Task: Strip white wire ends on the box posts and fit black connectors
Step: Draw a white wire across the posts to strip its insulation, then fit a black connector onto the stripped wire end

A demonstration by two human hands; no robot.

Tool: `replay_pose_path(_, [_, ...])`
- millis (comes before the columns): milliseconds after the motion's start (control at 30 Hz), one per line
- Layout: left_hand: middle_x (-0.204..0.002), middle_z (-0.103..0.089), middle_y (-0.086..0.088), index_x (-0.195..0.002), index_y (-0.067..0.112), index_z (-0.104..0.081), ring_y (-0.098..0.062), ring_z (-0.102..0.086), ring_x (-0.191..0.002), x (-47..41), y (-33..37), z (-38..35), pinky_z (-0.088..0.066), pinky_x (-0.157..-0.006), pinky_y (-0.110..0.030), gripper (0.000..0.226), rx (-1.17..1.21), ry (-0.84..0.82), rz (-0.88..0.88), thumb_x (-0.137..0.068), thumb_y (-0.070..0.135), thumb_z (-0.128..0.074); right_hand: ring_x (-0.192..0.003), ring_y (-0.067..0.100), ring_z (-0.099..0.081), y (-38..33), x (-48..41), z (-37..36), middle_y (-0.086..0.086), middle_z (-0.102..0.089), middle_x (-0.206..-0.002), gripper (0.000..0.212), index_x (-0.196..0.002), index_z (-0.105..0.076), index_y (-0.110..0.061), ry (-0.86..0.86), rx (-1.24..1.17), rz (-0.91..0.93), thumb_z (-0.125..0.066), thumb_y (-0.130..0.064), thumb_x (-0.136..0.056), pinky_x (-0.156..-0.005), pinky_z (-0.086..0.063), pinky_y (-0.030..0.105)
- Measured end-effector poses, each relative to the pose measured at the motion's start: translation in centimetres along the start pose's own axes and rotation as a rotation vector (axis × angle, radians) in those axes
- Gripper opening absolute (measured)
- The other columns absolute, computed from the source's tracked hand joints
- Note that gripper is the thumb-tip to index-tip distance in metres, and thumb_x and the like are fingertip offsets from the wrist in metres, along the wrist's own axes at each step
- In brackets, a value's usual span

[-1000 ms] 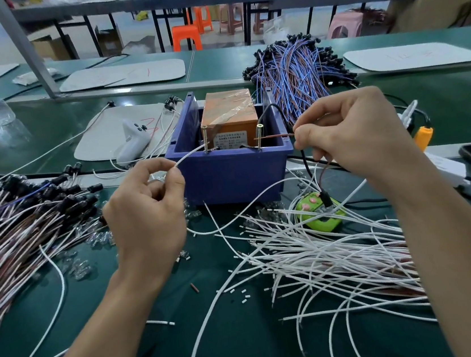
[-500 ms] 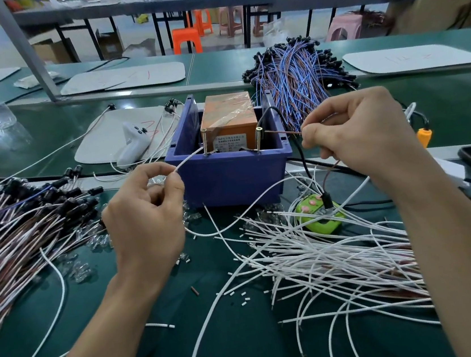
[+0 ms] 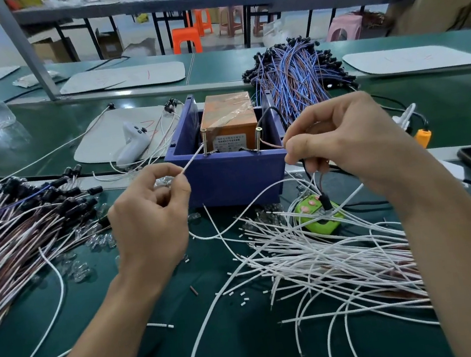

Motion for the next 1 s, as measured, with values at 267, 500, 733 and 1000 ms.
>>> replay_pose_path(267, [-0.051, -0.057, 0.007, -0.091, 0.037, -0.067, -0.010, -0.039, -0.038, 0.7, 0.9, -0.6, -0.037, -0.047, -0.015, 0.005, 0.077, -0.102, -0.085, -0.089, 0.040, -0.065, -0.050, 0.018, -0.058, 0.1, 0.0, -0.4, 0.016, -0.075, -0.071, 0.009, -0.077, -0.076, -0.004, -0.049, -0.039, -0.016, -0.075, 0.005, -0.079, -0.044, -0.047, 0.023])
replay_pose_path(500, [-0.052, -0.063, 0.001, -0.087, 0.035, -0.069, -0.019, -0.049, -0.037, 0.6, 0.3, -1.0, -0.039, -0.043, -0.017, 0.007, 0.244, -0.108, 0.055, -0.090, 0.036, -0.063, -0.050, 0.014, -0.064, 0.1, -0.2, -3.0, 0.010, -0.076, -0.070, 0.014, -0.085, -0.079, -0.008, -0.082, -0.022, 0.005, -0.071, 0.001, -0.090, -0.045, -0.049, 0.021])
replay_pose_path(733, [-0.062, -0.066, -0.004, -0.088, 0.022, -0.061, -0.011, -0.041, -0.037, 0.2, -0.2, -0.1, -0.031, -0.034, -0.021, 0.014, 0.634, -0.008, 0.297, -0.101, 0.016, -0.059, -0.062, 0.017, -0.069, -0.9, 0.9, -8.9, 0.009, -0.075, -0.075, 0.028, -0.077, -0.072, -0.020, -0.097, -0.071, 0.036, -0.063, -0.005, -0.098, -0.060, -0.059, 0.031])
replay_pose_path(1000, [-0.066, -0.066, 0.000, -0.091, 0.022, -0.052, -0.012, -0.040, -0.039, -1.4, -1.2, 3.3, -0.030, -0.037, -0.021, 0.013, 0.772, 0.239, 0.396, -0.101, 0.013, -0.054, -0.079, 0.031, -0.068, -1.7, 3.2, -18.2, 0.001, -0.068, -0.078, 0.026, -0.076, -0.059, -0.029, -0.214, -0.005, -0.046, -0.050, -0.022, -0.100, -0.076, -0.058, 0.053])
Point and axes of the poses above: each hand's wrist, its own x-axis away from the middle knuckle, its own z-axis out of the back of the hand, y = z × x, the point moved 8 cm from there along -x, towards the middle knuckle
